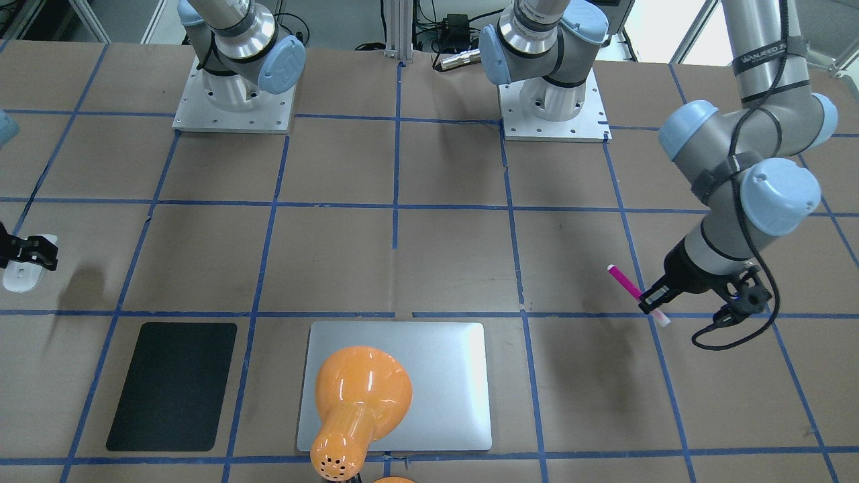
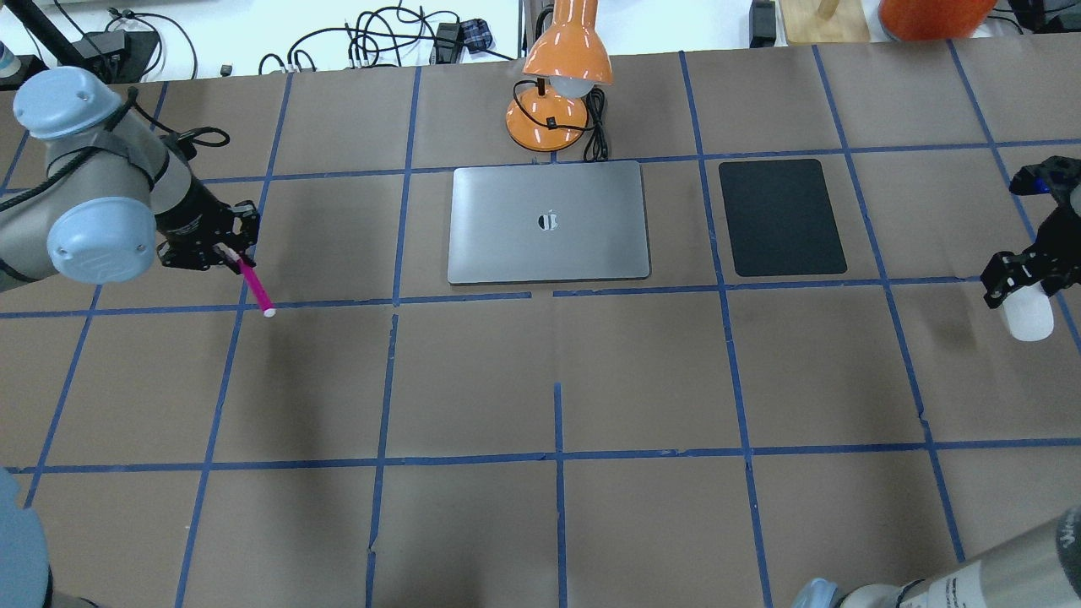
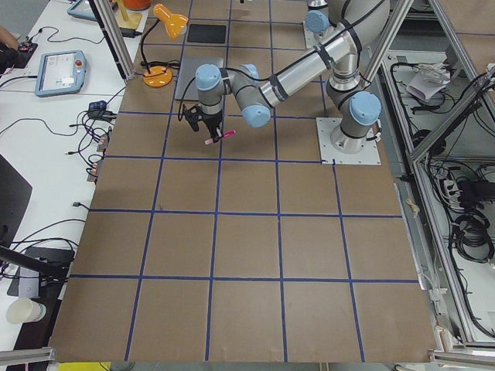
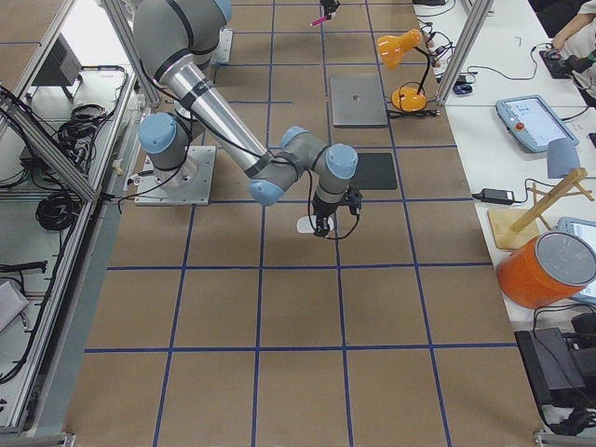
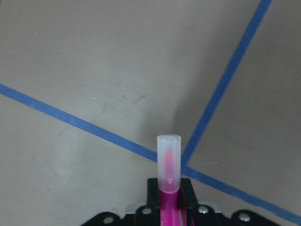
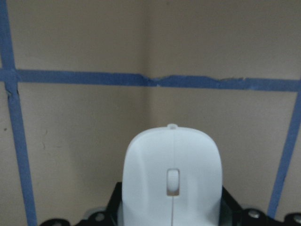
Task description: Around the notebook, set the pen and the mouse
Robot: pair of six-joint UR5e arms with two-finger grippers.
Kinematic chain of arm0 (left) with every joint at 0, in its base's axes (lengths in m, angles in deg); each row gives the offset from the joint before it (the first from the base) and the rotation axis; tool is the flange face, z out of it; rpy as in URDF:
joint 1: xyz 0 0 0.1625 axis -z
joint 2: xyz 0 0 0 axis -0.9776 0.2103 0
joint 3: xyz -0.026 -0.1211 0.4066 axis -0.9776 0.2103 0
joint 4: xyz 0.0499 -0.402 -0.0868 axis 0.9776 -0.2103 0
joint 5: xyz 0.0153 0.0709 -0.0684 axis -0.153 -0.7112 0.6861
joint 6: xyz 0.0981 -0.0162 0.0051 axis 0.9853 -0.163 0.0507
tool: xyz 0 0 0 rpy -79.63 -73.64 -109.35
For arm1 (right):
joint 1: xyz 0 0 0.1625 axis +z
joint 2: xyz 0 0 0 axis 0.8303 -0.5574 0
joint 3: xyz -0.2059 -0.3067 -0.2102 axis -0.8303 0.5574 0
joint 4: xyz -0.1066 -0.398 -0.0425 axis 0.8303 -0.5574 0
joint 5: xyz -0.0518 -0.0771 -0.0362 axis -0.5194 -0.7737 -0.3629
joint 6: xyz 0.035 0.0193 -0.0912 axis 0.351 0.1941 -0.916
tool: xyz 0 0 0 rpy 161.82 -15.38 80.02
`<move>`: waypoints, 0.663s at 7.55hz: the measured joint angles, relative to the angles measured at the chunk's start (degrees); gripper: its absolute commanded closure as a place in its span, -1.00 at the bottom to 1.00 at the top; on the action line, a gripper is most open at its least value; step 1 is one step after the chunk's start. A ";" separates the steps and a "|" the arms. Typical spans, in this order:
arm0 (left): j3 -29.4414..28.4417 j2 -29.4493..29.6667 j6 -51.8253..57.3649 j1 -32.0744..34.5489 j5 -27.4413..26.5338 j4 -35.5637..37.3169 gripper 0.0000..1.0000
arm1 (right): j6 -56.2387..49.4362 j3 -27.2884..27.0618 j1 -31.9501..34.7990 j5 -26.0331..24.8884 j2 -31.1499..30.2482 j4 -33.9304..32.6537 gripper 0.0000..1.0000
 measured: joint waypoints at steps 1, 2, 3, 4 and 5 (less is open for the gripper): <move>-1.11 0.25 -8.75 4.96 0.41 -0.40 1.00 | 3.55 4.96 3.62 1.06 0.33 4.32 0.55; -1.87 0.73 -16.13 9.39 0.71 -0.75 1.00 | 7.90 9.18 8.41 1.89 1.50 6.81 0.55; -2.30 1.28 -23.28 13.44 1.38 -0.85 1.00 | 12.63 12.35 12.93 3.09 3.77 7.76 0.55; -2.43 1.75 -30.17 16.95 2.75 -0.83 1.00 | 17.62 14.71 16.65 4.71 6.88 8.14 0.55; -2.37 2.14 -36.84 19.90 4.02 -0.68 1.00 | 21.73 16.02 19.52 5.94 9.50 8.23 0.55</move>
